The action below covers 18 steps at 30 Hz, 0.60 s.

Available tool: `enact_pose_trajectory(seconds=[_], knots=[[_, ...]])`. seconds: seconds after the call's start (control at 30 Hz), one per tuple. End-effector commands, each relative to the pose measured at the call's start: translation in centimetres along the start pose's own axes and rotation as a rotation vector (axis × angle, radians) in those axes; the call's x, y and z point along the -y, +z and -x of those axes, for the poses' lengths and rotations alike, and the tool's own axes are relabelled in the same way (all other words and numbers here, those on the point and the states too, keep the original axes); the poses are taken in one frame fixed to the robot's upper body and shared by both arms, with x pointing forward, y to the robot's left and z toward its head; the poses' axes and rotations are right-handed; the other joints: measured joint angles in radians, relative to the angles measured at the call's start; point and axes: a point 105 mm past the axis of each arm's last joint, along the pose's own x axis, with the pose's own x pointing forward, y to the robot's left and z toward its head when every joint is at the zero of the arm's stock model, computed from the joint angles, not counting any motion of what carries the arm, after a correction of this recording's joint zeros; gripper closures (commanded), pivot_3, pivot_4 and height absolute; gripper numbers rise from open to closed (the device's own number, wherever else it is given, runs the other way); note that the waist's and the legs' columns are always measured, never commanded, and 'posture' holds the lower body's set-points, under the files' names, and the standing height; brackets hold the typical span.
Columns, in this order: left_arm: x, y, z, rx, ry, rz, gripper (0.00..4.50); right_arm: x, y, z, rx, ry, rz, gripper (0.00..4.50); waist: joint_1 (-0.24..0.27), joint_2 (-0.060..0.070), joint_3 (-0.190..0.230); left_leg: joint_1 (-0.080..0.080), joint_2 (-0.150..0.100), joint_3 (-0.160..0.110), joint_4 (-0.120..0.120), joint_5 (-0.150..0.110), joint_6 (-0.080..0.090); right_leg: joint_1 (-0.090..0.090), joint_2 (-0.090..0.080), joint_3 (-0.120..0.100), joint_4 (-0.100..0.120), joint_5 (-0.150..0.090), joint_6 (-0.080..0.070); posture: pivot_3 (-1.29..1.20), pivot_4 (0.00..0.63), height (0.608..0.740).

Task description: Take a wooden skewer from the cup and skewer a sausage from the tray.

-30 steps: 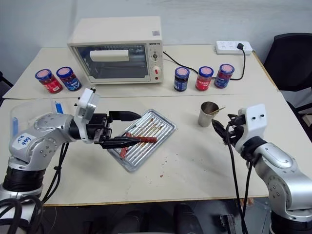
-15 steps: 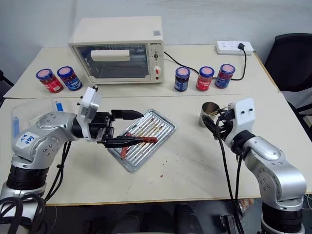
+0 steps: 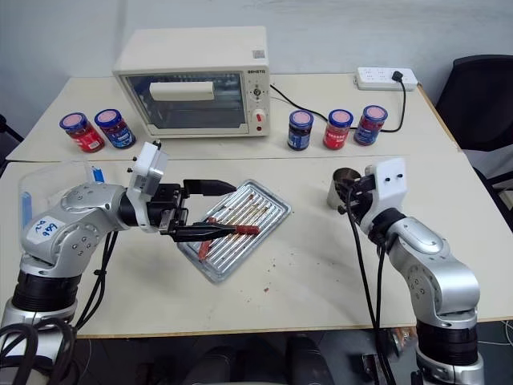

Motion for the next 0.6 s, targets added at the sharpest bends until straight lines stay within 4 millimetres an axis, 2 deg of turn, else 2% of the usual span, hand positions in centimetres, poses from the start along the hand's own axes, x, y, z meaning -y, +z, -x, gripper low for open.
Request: enact_pose_trajectory(seconds=[0.03, 0.4, 0.5, 0.6], knots=[[0.0, 1.0, 0.0, 0.014, -0.012, -0.041, 0.0, 0.2, 0.8, 0.1, 0.041, -0.017, 0.009, 4.49, 0.0, 0.0, 0.0, 0.0, 0.0, 0.0, 0.0, 0.0, 0.0, 0.0, 0.0, 0.0, 0.0, 0.0, 0.0, 0.0, 0.15, 0.74], [-0.1, 1.1, -0.3, 0.015, -0.022, -0.042, 0.0, 0.6, 1.4, 0.2, 0.057, -0.038, 0.02, 4.49, 0.0, 0.0, 0.0, 0.0, 0.0, 0.0, 0.0, 0.0, 0.0, 0.0, 0.0, 0.0, 0.0, 0.0, 0.0, 0.0, 0.15, 0.74], [-0.2, 1.1, -0.3, 0.015, -0.022, -0.042, 0.0, 0.8, 2.3, 0.6, 0.067, -0.044, 0.034, 4.49, 0.0, 0.0, 0.0, 0.0, 0.0, 0.0, 0.0, 0.0, 0.0, -0.001, 0.0, 0.0, 0.0, 0.0, 0.0, 0.0, 0.15, 0.74], [-0.2, 0.9, -0.1, 0.014, -0.019, -0.04, 0.0, 1.6, 4.1, 1.7, 0.078, -0.05, 0.048, 4.49, 0.0, 0.0, 0.0, -0.002, 0.0, 0.0, 0.0, 0.0, 0.0, -0.002, 0.0, 0.0, 0.001, 0.0, 0.0, 0.0, 0.15, 0.74]])
